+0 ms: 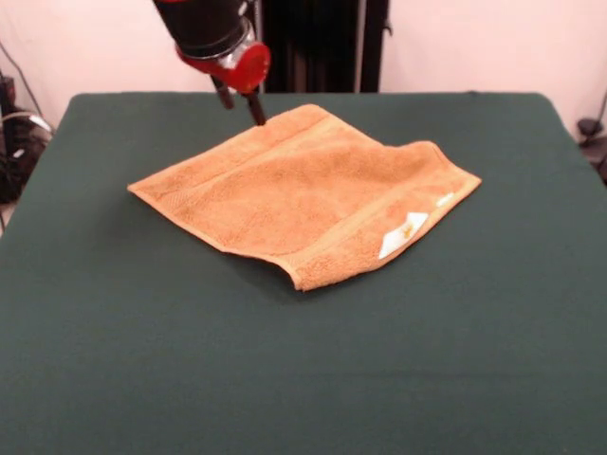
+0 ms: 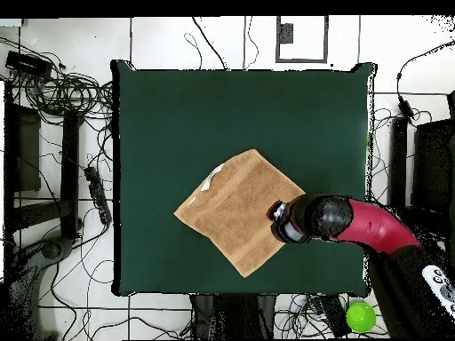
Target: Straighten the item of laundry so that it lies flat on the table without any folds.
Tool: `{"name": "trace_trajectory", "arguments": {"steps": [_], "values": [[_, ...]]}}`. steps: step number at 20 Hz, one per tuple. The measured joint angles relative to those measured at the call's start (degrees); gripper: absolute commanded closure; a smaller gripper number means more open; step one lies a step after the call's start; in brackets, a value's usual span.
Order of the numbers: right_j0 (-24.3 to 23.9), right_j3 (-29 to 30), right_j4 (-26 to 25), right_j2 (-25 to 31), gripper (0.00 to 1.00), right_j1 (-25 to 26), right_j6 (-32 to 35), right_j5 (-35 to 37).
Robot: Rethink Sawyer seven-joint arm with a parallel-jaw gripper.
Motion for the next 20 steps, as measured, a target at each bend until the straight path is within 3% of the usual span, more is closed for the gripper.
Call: {"name": "trace_trajectory", "arguments": {"steps": [8, 20], "values": [[4.00, 0.71, 1.93, -5.71, 0.00, -1.46, 0.00, 0.00], [13.08, 6.28, 11.28, -13.98, 0.00, -5.45, 0.69, -0.53]]}}
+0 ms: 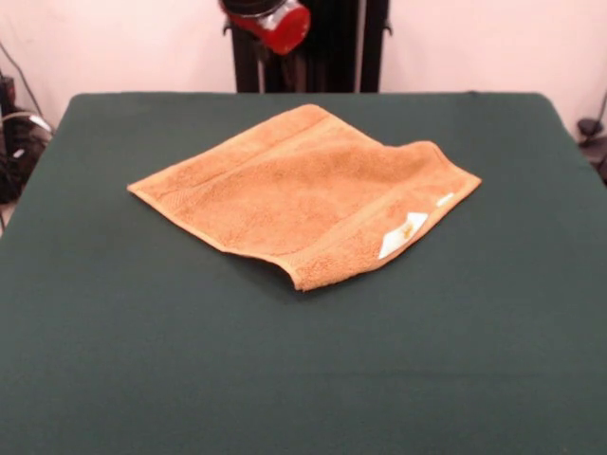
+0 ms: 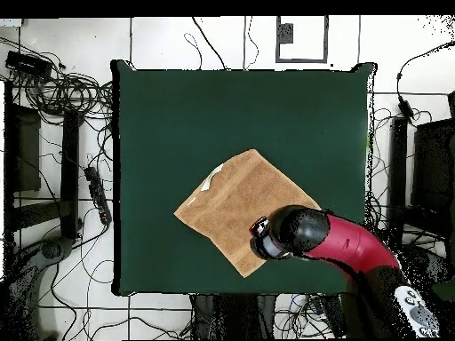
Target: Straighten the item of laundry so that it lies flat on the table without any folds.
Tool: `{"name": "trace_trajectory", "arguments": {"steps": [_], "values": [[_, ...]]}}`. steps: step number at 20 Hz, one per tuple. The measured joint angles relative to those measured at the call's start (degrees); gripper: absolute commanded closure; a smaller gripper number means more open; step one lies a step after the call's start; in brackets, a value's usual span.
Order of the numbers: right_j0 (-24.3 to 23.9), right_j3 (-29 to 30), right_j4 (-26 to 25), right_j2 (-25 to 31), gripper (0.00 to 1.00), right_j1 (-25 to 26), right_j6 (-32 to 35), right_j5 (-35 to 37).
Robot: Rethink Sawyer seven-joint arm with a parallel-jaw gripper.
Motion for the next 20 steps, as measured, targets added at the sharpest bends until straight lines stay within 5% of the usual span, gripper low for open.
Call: {"name": "trace_trajectory", "arguments": {"steps": [8, 20], "values": [[4.62, 3.48, 4.89, -2.94, 0.00, -0.50, 1.47, -5.12], [3.52, 4.77, 5.51, -6.05, 0.00, 3.46, 1.47, -16.09]]}}
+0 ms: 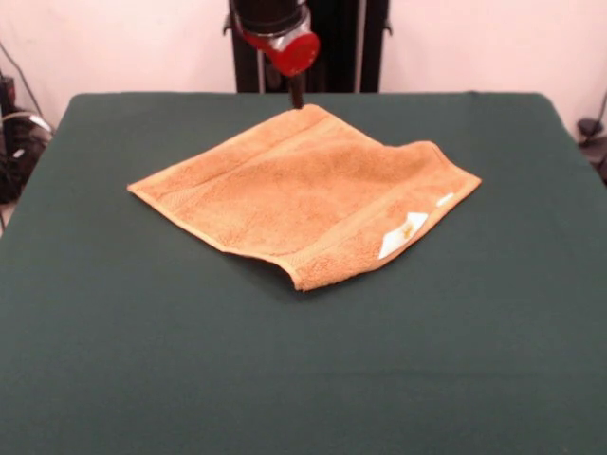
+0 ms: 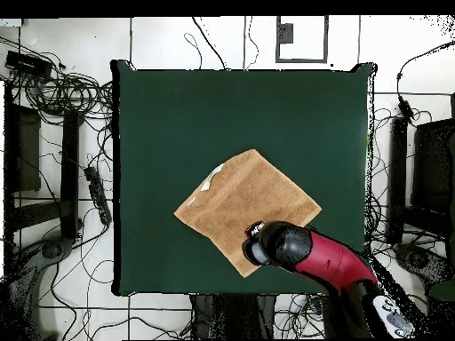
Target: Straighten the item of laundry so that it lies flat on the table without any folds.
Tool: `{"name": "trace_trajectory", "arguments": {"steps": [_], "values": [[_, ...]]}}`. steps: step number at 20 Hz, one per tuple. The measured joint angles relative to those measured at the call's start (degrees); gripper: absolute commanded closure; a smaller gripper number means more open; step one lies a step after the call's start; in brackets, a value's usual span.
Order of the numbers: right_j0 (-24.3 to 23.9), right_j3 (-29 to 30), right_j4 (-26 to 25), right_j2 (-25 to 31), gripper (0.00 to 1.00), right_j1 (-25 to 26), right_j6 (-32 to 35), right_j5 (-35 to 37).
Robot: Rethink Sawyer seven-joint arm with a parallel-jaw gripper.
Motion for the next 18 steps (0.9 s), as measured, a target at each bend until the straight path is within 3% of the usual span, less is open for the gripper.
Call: {"name": "trace_trajectory", "arguments": {"steps": [8, 18], "values": [[-4.16, 1.32, 0.02, -0.86, 0.00, 3.48, 0.00, -5.99], [-5.47, 4.49, 0.25, -0.84, 0.00, 7.29, 0.00, -10.85]]}}
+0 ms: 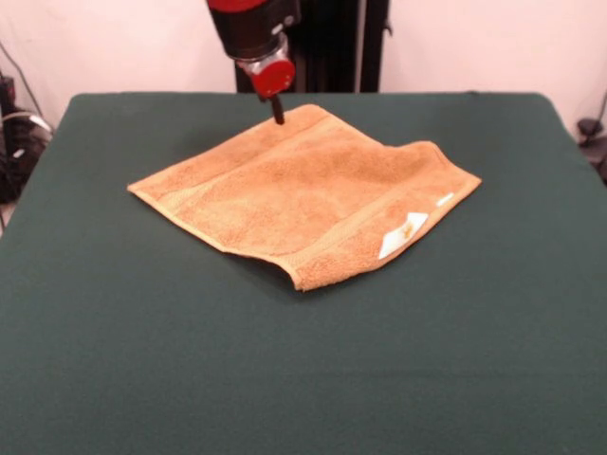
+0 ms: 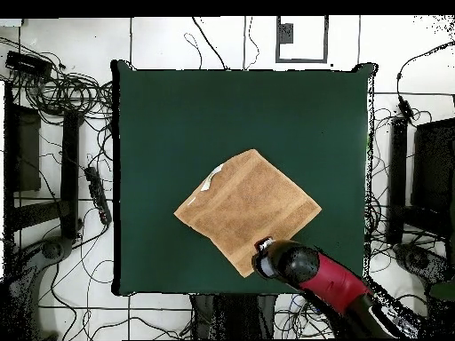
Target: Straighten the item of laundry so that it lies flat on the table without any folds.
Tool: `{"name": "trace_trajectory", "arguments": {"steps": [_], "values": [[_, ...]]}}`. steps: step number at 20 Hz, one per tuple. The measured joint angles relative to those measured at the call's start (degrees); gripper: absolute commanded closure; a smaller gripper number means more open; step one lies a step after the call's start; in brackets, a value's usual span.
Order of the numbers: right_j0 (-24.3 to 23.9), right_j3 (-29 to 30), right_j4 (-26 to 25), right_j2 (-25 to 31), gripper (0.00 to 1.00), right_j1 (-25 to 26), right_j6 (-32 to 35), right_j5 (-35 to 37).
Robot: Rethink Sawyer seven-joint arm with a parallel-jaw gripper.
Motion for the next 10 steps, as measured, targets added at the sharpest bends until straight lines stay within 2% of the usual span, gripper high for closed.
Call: {"name": "trace_trajectory", "arguments": {"steps": [10], "values": [[0.03, 4.98, 3.35, 2.27, 0.00, 3.55, 0.00, -5.41]]}}
